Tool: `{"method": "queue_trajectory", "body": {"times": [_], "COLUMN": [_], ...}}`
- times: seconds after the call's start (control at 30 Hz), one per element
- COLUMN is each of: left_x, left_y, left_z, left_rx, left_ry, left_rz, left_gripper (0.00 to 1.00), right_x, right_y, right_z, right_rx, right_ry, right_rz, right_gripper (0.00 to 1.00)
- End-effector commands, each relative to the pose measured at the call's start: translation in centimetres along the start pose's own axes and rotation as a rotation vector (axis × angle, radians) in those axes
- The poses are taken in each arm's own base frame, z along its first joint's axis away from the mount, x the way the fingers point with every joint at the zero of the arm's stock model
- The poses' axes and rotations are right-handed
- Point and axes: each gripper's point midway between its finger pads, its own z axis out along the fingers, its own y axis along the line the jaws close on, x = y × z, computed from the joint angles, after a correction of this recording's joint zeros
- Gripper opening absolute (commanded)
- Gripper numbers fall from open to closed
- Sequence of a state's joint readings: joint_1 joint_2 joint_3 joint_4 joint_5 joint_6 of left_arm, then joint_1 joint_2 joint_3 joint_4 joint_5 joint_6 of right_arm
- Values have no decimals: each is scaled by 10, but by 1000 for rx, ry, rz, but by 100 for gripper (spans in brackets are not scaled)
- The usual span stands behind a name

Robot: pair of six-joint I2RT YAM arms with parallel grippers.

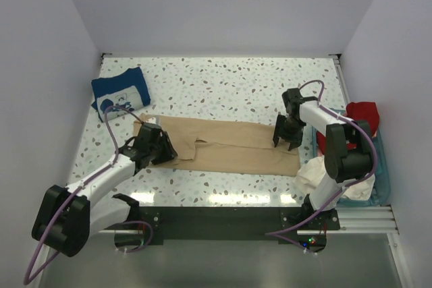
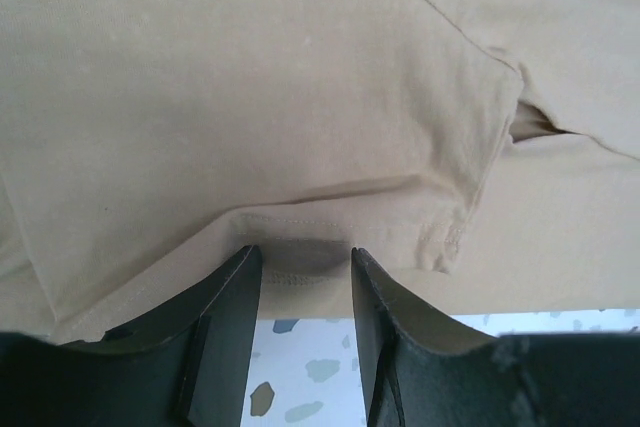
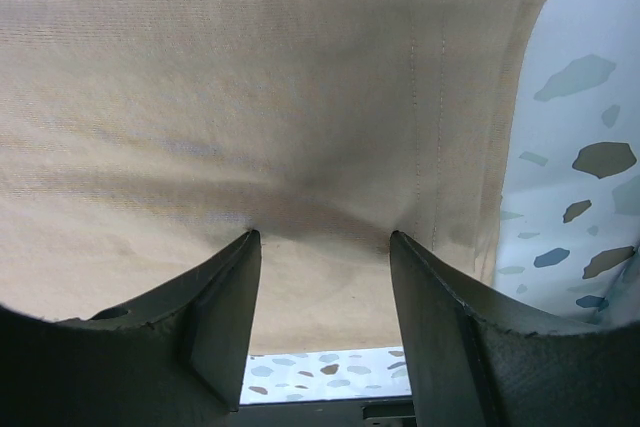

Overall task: Fold and stack the t-shirts
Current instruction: Fold the tshirt

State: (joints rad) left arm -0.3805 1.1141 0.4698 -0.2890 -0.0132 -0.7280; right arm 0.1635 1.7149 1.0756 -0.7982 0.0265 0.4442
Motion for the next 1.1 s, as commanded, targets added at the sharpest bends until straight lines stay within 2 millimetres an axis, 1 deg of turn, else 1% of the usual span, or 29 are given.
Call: {"method": "queue_trajectory", "body": {"times": [0.0, 0.03, 0.07, 0.1, 0.13, 0.23, 0.27, 0.33, 0.37, 0.4, 0.47, 0.5, 0.6, 0.63, 0.8, 0.93, 1.0, 1.07], "left_x": [-15, -18, -27, -26, -34, -45, -51, -56, -52, -56, -56, -57, -54, -49, -37, -18, -9, -7], "left_y": [-18, -21, -28, -33, -41, -53, -56, -51, -45, -38, -29, -27, -17, -13, -10, 2, 5, 0], "left_z": [-11, -14, -19, -22, -27, -37, -40, -38, -32, -29, -22, -20, -13, -9, -4, -1, 0, -2], "left_rx": [61, 65, 79, 95, 114, 156, 159, 129, 101, 69, 25, 15, -20, -31, -21, -34, -33, -4], "left_ry": [-52, -56, -72, -51, -65, -88, -107, -121, -101, -115, -120, -127, -131, -117, -85, -50, -34, -36], "left_rz": [-28, -26, -25, -22, -23, -31, -28, -17, -7, -8, 3, 5, 14, 18, 11, -2, -35, -64], "left_gripper": [46, 46, 46, 46, 46, 46, 46, 47, 47, 47, 47, 47, 47, 47, 47, 47, 47, 47], "right_x": [-4, -4, -4, -4, -3, -3, -3, -3, -4, -4, -5, -5, -5, -5, -4, -3, -3, -4], "right_y": [4, 4, 5, 4, 4, 3, 3, 3, 4, 4, 4, 4, 4, 4, 3, 3, 4, 4], "right_z": [-3, -3, -3, -3, -3, -3, -3, -2, -2, -2, -2, -2, -2, -2, -1, 0, 0, 0], "right_rx": [-18, -18, -20, -18, -16, -14, -14, -15, -18, -18, -14, -15, -13, -15, -13, -11, -13, -14], "right_ry": [-15, -16, -15, -14, -13, -14, -13, -12, -14, -14, -14, -15, -15, -15, -13, -7, -8, -9], "right_rz": [-9, -9, -10, -9, -9, -10, -9, -7, -7, -7, -9, -10, -10, -7, -6, -6, -7, -9], "right_gripper": [58, 58, 58, 58, 58, 58, 58, 58, 58, 58, 58, 58, 58, 58, 58, 58, 58, 58]}}
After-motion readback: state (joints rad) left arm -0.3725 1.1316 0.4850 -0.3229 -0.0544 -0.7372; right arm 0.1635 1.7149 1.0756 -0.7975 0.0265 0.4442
